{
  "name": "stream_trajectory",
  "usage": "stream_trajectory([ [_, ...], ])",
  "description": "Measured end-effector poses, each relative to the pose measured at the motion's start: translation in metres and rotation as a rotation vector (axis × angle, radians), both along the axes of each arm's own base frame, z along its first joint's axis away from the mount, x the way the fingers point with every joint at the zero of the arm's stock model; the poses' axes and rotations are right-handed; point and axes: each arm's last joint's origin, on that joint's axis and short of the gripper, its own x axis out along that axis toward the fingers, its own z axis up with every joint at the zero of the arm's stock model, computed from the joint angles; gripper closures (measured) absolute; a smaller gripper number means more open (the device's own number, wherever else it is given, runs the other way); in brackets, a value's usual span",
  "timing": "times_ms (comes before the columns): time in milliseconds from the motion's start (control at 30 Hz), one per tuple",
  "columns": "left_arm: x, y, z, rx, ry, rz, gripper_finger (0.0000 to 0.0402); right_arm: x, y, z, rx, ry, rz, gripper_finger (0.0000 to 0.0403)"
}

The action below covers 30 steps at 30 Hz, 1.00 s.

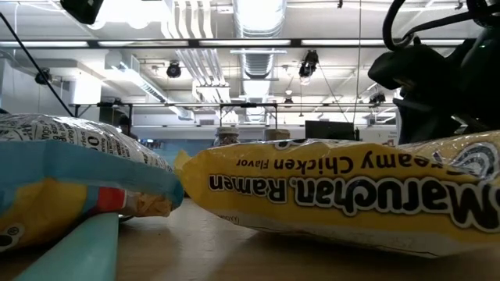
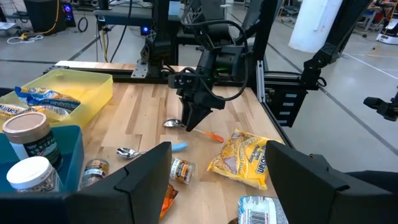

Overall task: Pick & Place Food Item
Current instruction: Put the orange spoon into the green bin

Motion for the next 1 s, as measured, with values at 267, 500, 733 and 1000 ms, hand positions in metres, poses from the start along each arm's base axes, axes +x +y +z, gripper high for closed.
stream_trajectory([
  [267, 0.0, 0.0, 0.0, -0.002, 0.0, 0.0, 0.0136, 0.0, -0.001, -0.004, -0.007, 0.011, -0.006, 0.0202],
  [500, 0.0, 0.0, 0.0, -0.002, 0.0, 0.0, 0.0136, 0.003, 0.001, -0.014, -0.033, 0.027, -0.022, 0.0218],
  [733, 0.0, 0.0, 0.0, 0.0, -0.001, 0.0, 0.0136, 0.005, 0.002, -0.01, -0.06, 0.037, 0.026, 0.0328],
  [1000, 0.0, 0.0, 0.0, 0.0, -0.001, 0.0, 0.0136, 0.007, 0.004, -0.007, -0.093, 0.049, 0.095, 0.0392],
])
